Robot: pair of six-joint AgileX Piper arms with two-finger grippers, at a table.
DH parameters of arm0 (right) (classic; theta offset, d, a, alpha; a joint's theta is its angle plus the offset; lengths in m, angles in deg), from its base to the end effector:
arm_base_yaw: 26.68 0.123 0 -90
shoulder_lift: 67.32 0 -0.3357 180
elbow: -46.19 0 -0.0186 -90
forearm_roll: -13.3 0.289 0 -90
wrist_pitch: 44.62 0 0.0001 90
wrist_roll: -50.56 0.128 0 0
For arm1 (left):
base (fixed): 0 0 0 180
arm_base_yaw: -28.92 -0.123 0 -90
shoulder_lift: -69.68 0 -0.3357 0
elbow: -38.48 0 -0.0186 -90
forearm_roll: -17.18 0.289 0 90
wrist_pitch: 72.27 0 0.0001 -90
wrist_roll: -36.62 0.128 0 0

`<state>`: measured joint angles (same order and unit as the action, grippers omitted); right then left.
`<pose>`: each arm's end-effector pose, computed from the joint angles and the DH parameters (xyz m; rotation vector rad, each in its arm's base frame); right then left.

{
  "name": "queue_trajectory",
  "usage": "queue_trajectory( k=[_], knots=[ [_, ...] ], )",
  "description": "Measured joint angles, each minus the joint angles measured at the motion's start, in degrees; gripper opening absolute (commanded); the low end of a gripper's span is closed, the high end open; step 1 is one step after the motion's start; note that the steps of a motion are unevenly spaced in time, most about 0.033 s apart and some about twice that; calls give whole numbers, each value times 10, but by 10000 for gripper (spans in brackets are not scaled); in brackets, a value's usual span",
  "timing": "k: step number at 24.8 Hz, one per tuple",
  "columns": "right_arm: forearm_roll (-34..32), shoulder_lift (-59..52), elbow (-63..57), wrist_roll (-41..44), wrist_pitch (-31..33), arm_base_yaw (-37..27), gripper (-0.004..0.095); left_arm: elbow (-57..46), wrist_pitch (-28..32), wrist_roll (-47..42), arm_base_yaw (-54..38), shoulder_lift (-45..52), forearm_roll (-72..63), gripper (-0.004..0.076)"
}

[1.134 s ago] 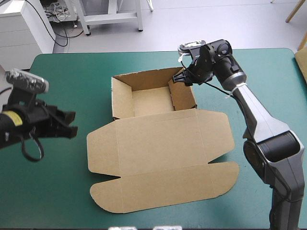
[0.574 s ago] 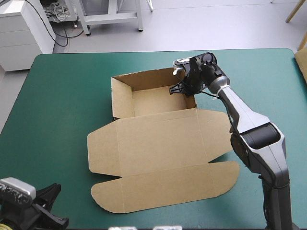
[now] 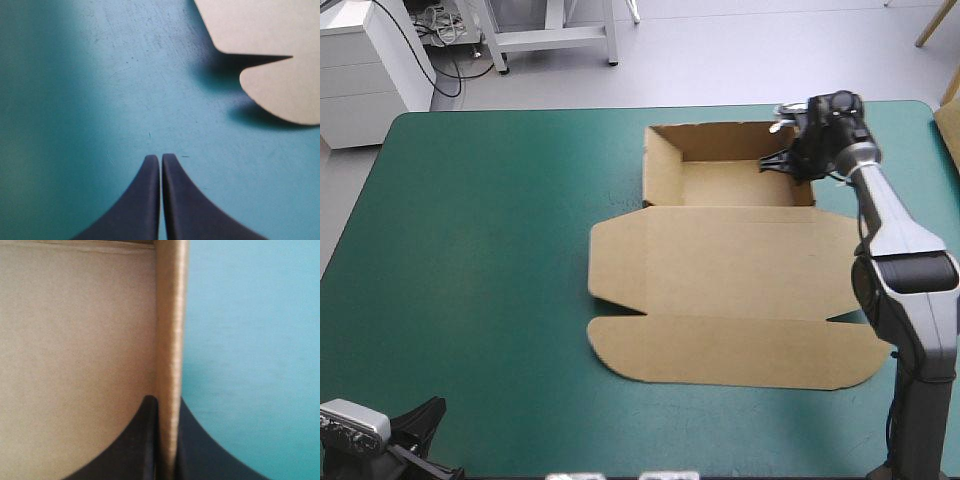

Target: Fold the box

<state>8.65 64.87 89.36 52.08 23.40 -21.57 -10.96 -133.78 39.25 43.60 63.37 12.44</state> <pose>0.5625 0.0406 0.2778 -0.1063 2.7340 -0.0791 0.0056 -0.0111 0.2795 0.3137 2.0275 -0.2301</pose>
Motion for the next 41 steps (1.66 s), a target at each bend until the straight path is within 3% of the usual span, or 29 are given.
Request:
queue_trajectory(
  k=[6, 10, 15, 20, 22, 23, 24, 25, 27, 33, 38, 41],
  knots=[
    [-4, 0, 0, -15, 0, -178, -21, 0, 1, 0, 0, 0, 0, -8],
    [-3, 0, 0, -23, 1, -253, -21, 0, 1, 0, 0, 0, 0, -8],
    [-3, 0, 0, -31, 2, -299, -21, 0, 0, 0, 0, 0, 1, -8],
    [-2, 0, 0, -46, 2, -306, -8, 0, 0, 0, 0, 0, 2, -8],
    [-2, 0, 0, -46, 2, -306, 75, 0, 0, 0, 0, 0, 4, -8],
    [-2, 0, 0, -46, 2, -306, 190, 0, 0, 0, 0, 0, 4, -8],
    [-5, 0, 0, -48, 2, -306, 243, 0, 0, 0, 0, 0, 6, -8],
    [-6, 0, 0, -50, 2, -306, 378, 0, 0, 0, 0, 0, 8, -8],
    [-9, 0, 6, -52, 3, -306, 511, 0, 0, 0, 0, 0, 11, -8],
    [-11, -51, 38, -50, 4, -306, 523, 0, 0, 0, 0, 0, 17, -8],
    [39, -148, 42, -59, 9, -279, 506, 0, 0, 0, 0, 0, 17, -8],
    [55, -189, 42, -61, 12, -236, 401, 0, 0, 0, 0, 0, 17, -8]
  ],
)
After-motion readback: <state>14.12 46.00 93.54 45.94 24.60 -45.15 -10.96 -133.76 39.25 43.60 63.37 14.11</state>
